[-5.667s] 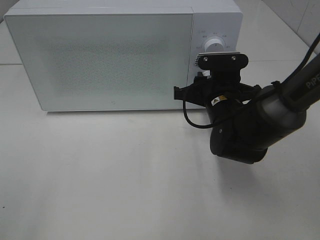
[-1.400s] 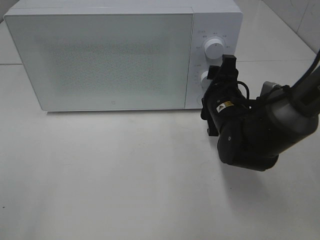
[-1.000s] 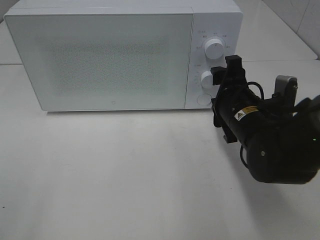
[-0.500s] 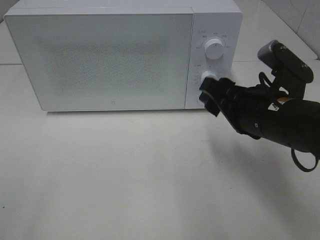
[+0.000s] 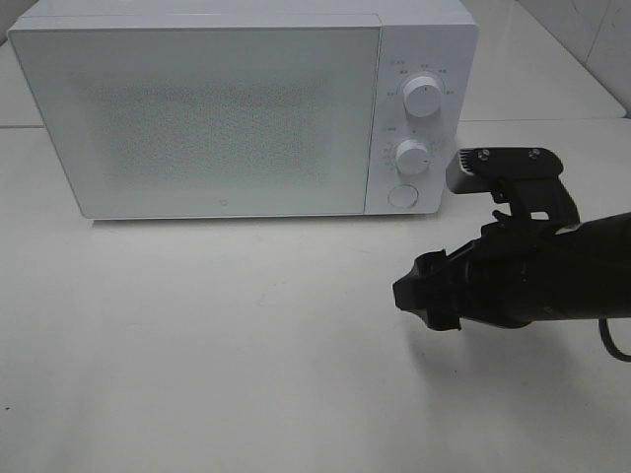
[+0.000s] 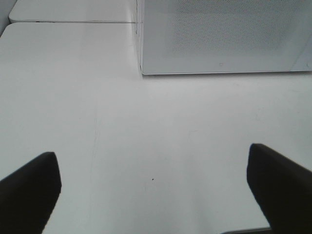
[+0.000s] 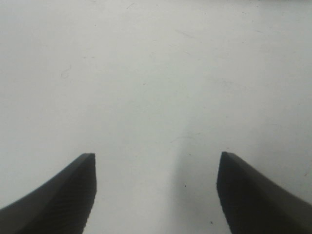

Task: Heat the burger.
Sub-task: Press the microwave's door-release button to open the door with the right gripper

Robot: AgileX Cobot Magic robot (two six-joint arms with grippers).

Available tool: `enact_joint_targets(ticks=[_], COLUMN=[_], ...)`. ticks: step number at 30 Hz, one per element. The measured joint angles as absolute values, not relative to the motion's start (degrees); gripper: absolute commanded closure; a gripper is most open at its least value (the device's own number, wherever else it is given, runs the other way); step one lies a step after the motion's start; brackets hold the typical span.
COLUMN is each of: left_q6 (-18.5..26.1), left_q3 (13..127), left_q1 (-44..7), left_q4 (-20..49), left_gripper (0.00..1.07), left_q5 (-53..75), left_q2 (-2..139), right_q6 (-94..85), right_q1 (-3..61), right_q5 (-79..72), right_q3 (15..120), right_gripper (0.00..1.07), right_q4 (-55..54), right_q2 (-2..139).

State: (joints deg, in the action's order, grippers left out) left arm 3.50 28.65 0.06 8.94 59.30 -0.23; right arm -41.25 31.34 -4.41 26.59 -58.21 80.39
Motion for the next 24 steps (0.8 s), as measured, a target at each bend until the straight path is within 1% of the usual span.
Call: enact_joint_targets(ticks=[4,6,8,9,10,11,12,13,15,16,17,18,19,20,21,22,24], left_q6=[3.50,3.50,3.50,3.50,3.50,3.50,3.50,3.50,3.55,3.55,3.55,3.55,3.55,3.55,3.55,3.55,3.55], left_q3=[28.65,28.65,28.65,28.65,28.65,28.65,28.65,28.65,28.65,28.65,28.65,28.65,28.65,28.65,28.65,28.65,28.65], left_q1=[0.06,0.06,0.06,0.06,0.06,0.06,0.06,0.06,0.06,0.06,0.06,0.06,0.06,0.06,0.06,0.06,0.06], left_q4=[8.94,8.94,8.94,8.94,8.94,8.94,8.94,8.94,8.94,8.94,8.94,8.94,8.94,8.94,8.94,8.94,8.94], left_gripper=[0.09,0.09,0.09,0.09,0.09,0.09,0.09,0.09,0.09,0.09,0.09,0.09,0.09,0.09,0.09,0.09,0.09], left_q5=[59.30,59.30,59.30,59.30,59.30,59.30,59.30,59.30,59.30,59.30,59.30,59.30,59.30,59.30,59.30,59.30,59.30], left_q2=[-0.23,-0.23,-0.23,-0.23,-0.23,-0.23,-0.23,-0.23,-0.23,-0.23,-0.23,-0.23,-0.23,-0.23,-0.23,-0.23,-0.23], right_q6=[-42.23,-42.00,-41.14,-38.04,-38.04,-32.09,-32.09,-28.30,-15.93,-15.93,-8.14,-8.14,-1.26,1.15,1.15,3.61,4.18], right_q1=[29.11,26.24,25.10,22.98,22.98,21.37,21.37,20.80,20.45,20.45,20.45,20.45,20.40,20.34,20.34,20.28,20.23], right_q5=[-2.18,2.35,4.47,9.68,9.68,14.55,14.55,17.36,26.13,26.13,31.97,31.97,37.99,40.62,40.62,45.15,47.10], right_q3=[26.59,27.04,27.56,28.99,28.99,31.17,31.17,32.49,36.27,36.27,38.45,38.45,39.82,40.22,40.22,40.39,40.39], right_gripper=[0.38,0.38,0.38,0.38,0.38,0.38,0.38,0.38,0.38,0.38,0.38,0.38,0.38,0.38,0.38,0.38,0.38], right_q4=[-55.81,-51.68,-49.56,-44.12,-44.12,-37.64,-37.64,-33.40,-20.51,-20.51,-13.06,-13.06,-6.30,-3.67,-3.67,-0.52,0.00], right_q2=[79.35,78.27,77.81,76.89,76.89,75.97,75.97,75.52,73.80,73.80,72.42,72.42,70.65,69.50,69.50,66.92,65.78])
